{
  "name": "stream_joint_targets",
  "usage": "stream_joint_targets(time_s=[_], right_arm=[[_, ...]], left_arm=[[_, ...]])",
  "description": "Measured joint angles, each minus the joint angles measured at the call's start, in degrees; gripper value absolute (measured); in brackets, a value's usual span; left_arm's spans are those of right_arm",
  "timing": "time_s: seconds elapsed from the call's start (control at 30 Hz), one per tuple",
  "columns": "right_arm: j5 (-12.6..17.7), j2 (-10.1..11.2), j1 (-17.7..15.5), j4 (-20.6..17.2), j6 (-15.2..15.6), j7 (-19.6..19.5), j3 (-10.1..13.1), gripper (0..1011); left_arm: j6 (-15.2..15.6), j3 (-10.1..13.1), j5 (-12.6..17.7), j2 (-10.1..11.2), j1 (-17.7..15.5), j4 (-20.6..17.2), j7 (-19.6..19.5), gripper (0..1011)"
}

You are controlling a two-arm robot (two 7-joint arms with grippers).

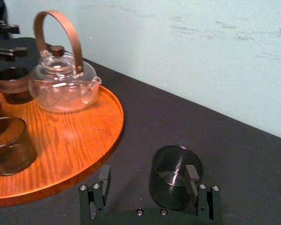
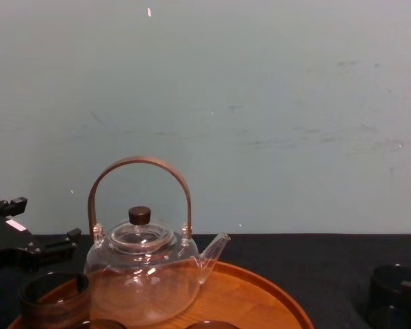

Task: Pick up the glass from the table and place it on the tray.

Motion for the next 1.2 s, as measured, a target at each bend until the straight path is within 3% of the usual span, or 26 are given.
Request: stream_joint_targets(time_s=[0.63, 1.2], right_arm=[[-2.75, -3.64, 3.08, 4.30, 6.35, -0.77, 0.42, 1002], [-3.98, -5.49, 3.62, 5.62, 7.67, -0.03, 2.11, 1002]], left_arm=[[0.00, 0.00, 0.00, 0.00, 0.00, 0.00, 0.00, 1002], [0.00, 0.00, 0.00, 0.00, 0.00, 0.00, 0.00, 1001]])
